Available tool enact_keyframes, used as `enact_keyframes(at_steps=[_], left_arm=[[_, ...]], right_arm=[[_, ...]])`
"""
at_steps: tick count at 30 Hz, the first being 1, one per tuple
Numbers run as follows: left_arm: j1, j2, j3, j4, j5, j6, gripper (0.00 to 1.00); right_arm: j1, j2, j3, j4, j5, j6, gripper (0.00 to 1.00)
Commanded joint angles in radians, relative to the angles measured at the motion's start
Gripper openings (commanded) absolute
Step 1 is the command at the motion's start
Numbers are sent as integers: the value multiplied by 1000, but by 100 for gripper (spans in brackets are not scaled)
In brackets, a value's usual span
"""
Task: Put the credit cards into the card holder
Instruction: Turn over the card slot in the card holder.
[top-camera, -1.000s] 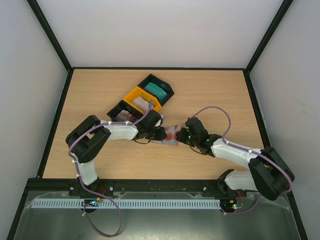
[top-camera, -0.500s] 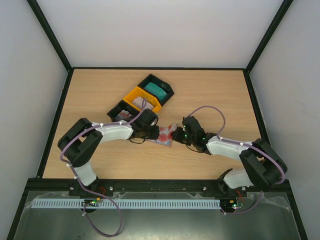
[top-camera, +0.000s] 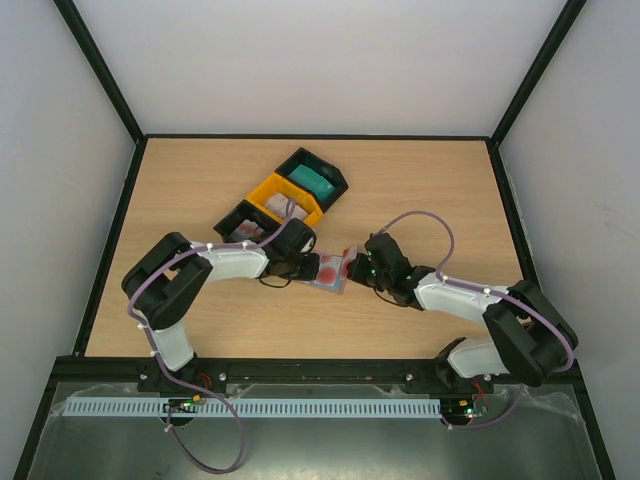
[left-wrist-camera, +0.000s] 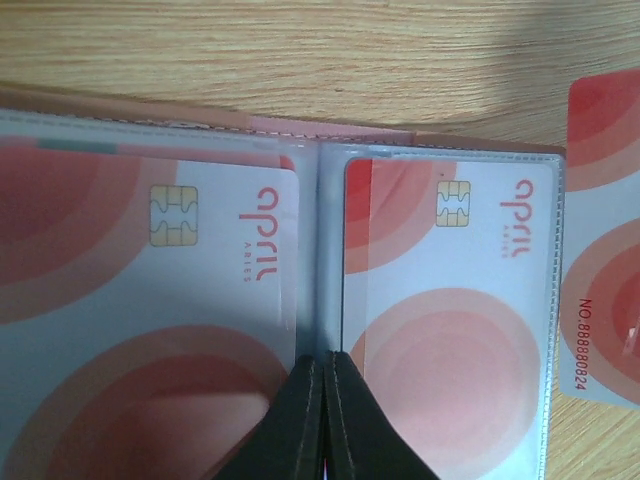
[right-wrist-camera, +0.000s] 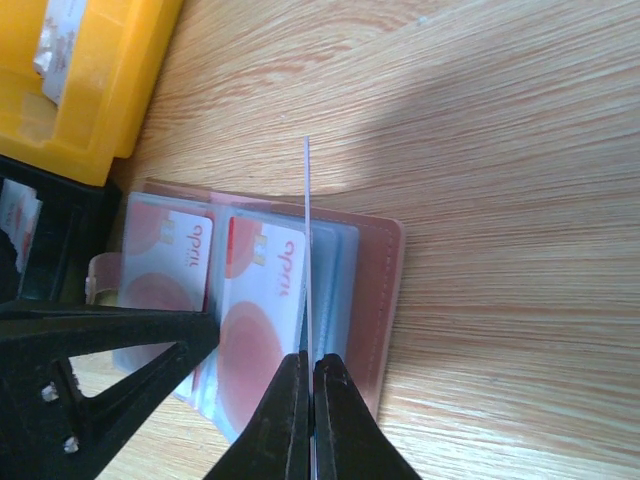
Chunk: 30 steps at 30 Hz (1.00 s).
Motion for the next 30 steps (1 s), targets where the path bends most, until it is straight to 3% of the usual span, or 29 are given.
enact_keyframes(at_steps=[1, 9, 19, 30], left_arm=[[2, 62, -30, -50, -15, 1, 2], [2, 70, -28, -48, -13, -1, 2], [2, 75, -32, -47, -14, 0, 2], [3, 76, -32, -45, -13, 0, 2]], right_arm=[[12, -2, 15, -40, 52, -7, 2], [23, 27, 20, 16, 3, 15, 2], [33, -27, 8, -27, 115, 71, 2], [39, 15, 10, 24, 70, 101, 2]])
